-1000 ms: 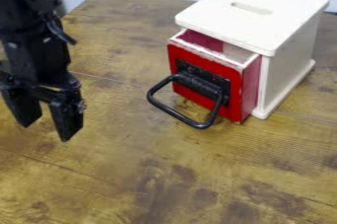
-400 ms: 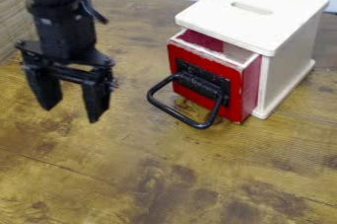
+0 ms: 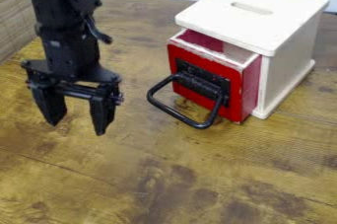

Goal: Close the drawer

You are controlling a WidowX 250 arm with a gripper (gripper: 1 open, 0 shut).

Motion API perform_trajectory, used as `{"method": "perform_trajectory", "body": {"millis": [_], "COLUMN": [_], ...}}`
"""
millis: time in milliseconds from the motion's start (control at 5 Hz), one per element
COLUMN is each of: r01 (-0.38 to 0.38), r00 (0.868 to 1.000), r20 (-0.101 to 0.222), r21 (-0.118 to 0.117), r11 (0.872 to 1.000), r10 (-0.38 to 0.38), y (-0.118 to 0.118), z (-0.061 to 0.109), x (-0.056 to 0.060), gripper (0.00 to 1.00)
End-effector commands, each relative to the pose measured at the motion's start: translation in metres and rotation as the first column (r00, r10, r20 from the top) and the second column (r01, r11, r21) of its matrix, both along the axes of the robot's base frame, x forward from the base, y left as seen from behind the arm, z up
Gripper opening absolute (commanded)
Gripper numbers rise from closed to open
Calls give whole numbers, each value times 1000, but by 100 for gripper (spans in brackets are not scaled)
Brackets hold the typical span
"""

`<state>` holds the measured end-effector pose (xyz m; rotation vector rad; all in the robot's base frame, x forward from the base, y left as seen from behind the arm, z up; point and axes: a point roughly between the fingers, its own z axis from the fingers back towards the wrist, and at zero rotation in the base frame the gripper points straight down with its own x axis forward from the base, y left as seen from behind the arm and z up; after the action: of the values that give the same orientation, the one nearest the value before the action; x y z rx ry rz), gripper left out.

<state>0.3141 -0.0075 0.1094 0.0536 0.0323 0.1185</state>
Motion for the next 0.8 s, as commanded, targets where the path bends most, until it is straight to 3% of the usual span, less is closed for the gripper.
{"method": "perform_trajectory", "body": {"millis": [0,200,400,600], "r01": [41,71,116,131], "r00": [999,997,993,991], "r20": [35,22,25,5], "r21": [11,10,6,1], "r11": [999,997,993,991], "r10": [-41,-72,-116,-131], "y": [-5,-18,-3,-5], "z": [12,12,17,17], "x": [4,6,3,1], "gripper": [100,100,100,100]}}
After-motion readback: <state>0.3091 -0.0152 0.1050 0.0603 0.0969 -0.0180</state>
